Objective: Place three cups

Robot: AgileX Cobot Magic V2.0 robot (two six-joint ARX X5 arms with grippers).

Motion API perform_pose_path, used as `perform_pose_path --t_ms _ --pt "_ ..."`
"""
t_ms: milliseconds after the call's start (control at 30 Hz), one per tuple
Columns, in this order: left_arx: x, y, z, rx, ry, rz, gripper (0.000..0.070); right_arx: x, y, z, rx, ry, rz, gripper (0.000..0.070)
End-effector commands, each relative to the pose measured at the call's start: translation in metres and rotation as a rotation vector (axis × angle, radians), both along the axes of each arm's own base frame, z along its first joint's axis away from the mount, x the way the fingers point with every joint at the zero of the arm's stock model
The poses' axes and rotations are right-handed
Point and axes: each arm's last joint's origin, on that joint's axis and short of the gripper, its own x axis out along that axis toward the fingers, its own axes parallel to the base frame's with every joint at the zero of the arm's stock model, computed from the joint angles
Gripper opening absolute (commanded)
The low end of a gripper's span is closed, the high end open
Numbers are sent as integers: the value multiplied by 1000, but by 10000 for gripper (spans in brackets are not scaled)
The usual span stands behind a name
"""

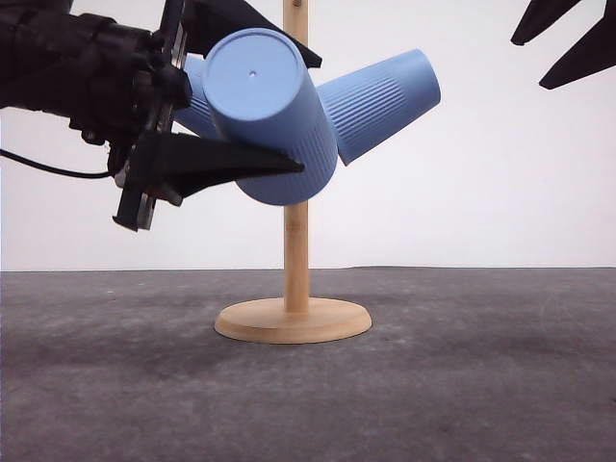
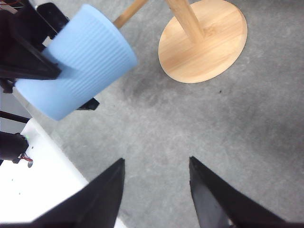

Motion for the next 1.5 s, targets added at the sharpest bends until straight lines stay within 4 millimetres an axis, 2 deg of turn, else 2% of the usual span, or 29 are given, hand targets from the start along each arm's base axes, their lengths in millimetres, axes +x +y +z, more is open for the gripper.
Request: perform_pose_path --t_ms 0,267,733,1200,1467 --pt "3 -1 -1 -1 0 15 360 2 1 2 -4 -16 8 273" --pt "12 -5 -5 -45 -21 50 360 2 1 2 -4 -15 12 273" --pt "27 -9 -27 -67 10 82 360 2 1 2 -4 -15 11 273" --pt "38 2 -30 -64 2 149 360 2 1 2 -4 -14 11 273" --pt "46 -2 -30 -66 -2 125 360 2 1 2 -3 -14 10 273"
